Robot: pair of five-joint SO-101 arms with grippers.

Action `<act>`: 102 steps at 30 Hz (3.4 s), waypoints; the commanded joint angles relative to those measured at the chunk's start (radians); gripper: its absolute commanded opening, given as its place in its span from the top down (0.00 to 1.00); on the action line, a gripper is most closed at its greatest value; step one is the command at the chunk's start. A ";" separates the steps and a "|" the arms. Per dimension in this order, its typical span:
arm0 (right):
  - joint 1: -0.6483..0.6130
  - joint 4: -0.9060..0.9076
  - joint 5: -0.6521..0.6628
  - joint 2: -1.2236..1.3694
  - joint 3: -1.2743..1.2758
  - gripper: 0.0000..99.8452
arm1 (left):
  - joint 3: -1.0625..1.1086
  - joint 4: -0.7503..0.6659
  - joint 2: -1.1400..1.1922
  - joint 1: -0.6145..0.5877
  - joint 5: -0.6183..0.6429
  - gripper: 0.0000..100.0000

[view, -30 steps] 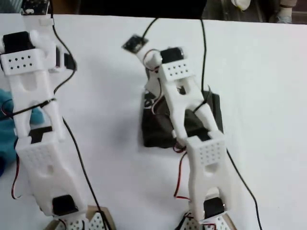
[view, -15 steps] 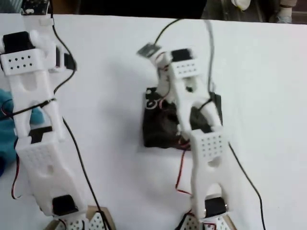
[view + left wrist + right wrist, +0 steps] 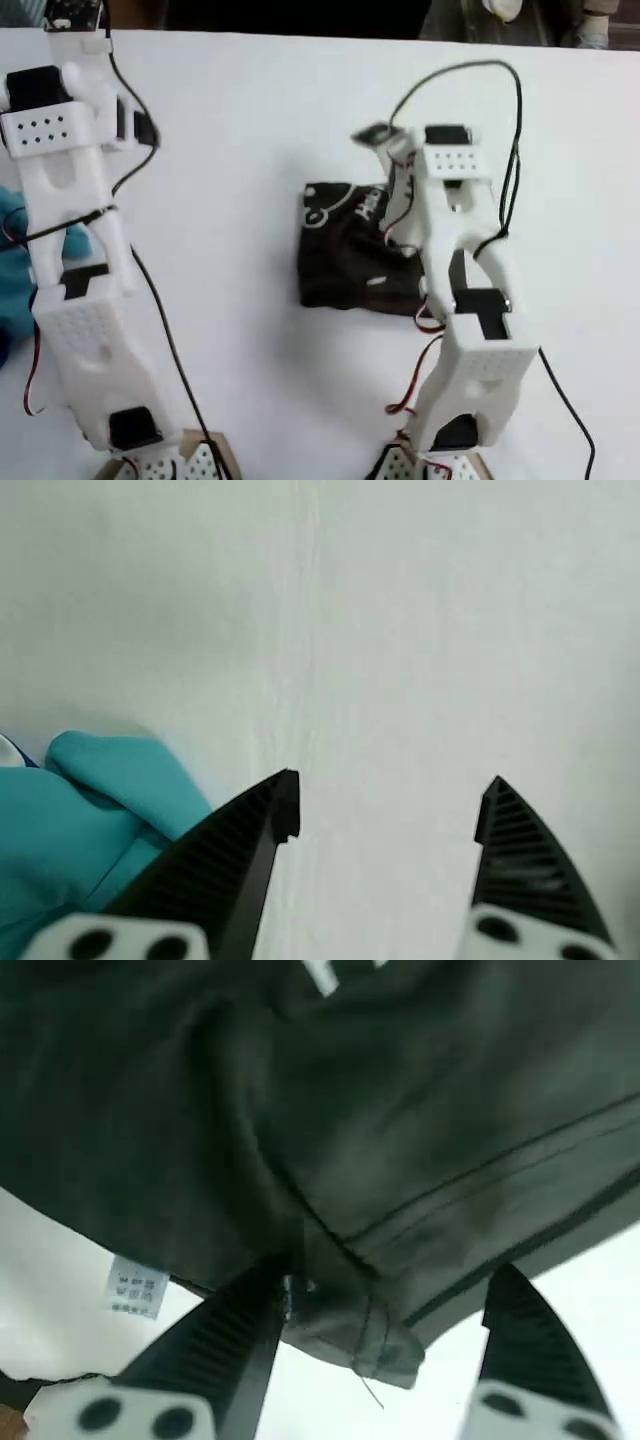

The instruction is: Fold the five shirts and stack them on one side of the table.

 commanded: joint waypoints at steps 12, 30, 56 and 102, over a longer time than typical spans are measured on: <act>0.016 -0.124 -0.009 -0.111 0.140 0.98 | -0.035 -0.029 -0.008 -0.011 -0.014 0.70; 0.162 -0.102 0.080 -0.223 0.140 0.69 | -0.041 -0.026 -0.008 -0.011 -0.014 0.70; 0.209 -0.302 -0.021 0.228 -0.327 0.96 | -0.041 -0.029 -0.008 -0.011 -0.014 0.70; 0.189 0.105 -0.196 0.217 -0.591 0.98 | -0.041 -0.029 -0.008 -0.011 -0.014 0.70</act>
